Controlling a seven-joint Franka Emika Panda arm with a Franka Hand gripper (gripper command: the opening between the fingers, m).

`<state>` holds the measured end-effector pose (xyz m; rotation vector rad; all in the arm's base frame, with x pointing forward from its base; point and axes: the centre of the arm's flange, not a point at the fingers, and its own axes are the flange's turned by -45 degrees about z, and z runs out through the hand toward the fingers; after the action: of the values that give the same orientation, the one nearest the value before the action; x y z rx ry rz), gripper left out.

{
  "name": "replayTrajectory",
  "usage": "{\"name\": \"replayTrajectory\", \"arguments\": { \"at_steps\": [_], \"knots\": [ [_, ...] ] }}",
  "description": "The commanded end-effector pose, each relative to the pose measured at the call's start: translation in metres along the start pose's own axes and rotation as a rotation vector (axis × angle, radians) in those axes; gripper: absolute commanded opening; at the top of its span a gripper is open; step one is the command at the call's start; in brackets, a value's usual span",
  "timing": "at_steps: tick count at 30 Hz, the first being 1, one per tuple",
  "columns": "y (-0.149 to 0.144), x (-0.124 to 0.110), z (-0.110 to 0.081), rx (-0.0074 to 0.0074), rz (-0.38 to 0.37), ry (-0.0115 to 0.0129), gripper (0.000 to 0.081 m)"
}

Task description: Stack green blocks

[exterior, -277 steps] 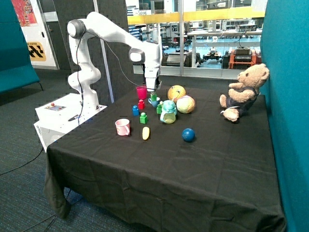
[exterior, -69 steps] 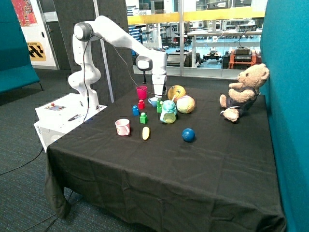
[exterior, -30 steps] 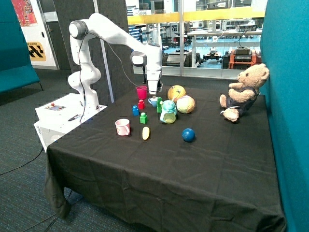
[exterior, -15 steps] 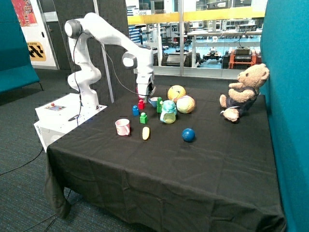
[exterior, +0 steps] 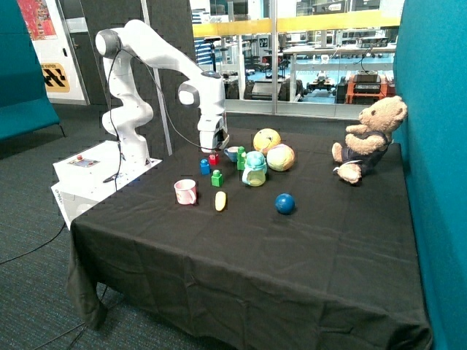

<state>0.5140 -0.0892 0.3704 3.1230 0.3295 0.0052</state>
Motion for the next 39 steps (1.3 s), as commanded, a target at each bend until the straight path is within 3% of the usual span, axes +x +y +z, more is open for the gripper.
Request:
{"name": "replayTrajectory", "arguments": {
  "at_steps": [1,14,30,39],
  "knots": [
    [0.022,-0.002,0.005,0.0015,0.038,-0.0032,0.0233],
    [0.048,-0.015,0.009,0.0014,0.078,-0.0032,0.0215],
    [0.023,0.01,0.025,0.0015,0.03,-0.0032,0.0256],
    [0.019,0.008,0.033,0.0015,0.027,-0.0032,0.027]
  ]
}}
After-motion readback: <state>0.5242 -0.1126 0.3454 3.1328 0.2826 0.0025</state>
